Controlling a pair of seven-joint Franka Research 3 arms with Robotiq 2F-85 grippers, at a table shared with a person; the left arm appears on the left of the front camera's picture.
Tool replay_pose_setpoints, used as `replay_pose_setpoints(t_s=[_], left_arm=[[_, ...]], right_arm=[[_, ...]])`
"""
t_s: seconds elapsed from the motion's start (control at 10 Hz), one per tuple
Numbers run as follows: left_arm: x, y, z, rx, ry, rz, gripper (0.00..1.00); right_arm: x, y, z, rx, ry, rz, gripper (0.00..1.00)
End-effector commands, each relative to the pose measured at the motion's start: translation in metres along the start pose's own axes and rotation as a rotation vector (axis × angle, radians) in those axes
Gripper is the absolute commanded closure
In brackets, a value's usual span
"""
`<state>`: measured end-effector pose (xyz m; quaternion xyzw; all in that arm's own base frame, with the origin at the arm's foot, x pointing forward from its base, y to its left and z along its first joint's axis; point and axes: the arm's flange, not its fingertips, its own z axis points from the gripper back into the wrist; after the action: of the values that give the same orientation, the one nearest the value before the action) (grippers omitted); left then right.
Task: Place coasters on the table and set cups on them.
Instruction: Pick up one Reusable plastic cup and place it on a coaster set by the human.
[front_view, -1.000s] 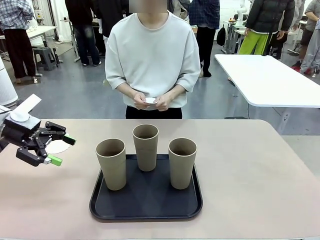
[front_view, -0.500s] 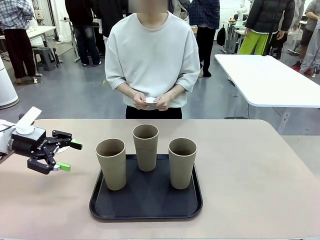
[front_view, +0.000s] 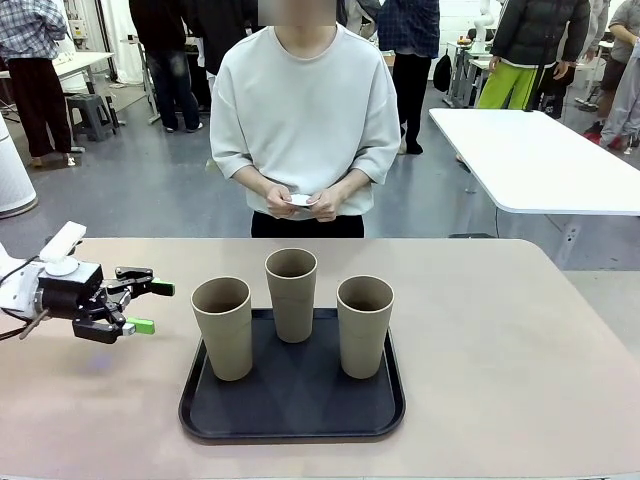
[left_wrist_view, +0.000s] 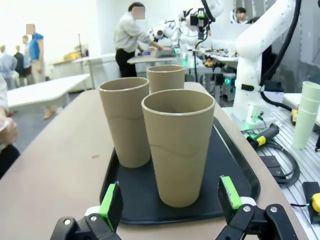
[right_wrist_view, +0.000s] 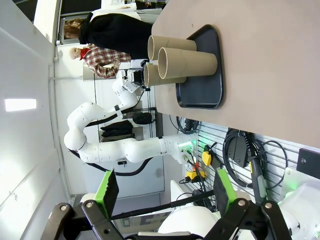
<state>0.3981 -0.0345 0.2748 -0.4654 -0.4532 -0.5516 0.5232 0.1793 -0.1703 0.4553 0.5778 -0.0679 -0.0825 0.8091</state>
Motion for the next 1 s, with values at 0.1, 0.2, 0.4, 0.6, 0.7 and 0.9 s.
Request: replay_pose_setpoints(t_s=[0.1,0.2,0.4,0.6,0.7,0.9], left_arm=[[-0.009,0.0,-0.011,-0.025,0.005,-0.009,0.0],[-0.01,-0.002,-0.016,-0.024,0.006,-0.027,0.0],[-0.012,-0.002,-0.025,-0.033,-0.007,-0.04,0.0],[-0.013,-0.001,-0.035,-0.045,0.001,-0.045,0.0],[-0.015,0.003,-0.039,-0.046,-0.004,-0.048,0.0],[-0.018,0.012,-0.048,-0.057,-0.006,-0.029,0.0]], right_arm=[[0.0,0.0,0.0,0.009,0.001,0.006,0.0],[0.0,0.0,0.0,0.009,0.001,0.006,0.0],[0.0,0.0,0.0,0.009,0.001,0.006,0.0],[0.0,0.0,0.0,0.009,0.001,0.006,0.0],[0.0,0.0,0.0,0.009,0.001,0.006,0.0],[0.0,0.0,0.0,0.009,0.001,0.006,0.0]])
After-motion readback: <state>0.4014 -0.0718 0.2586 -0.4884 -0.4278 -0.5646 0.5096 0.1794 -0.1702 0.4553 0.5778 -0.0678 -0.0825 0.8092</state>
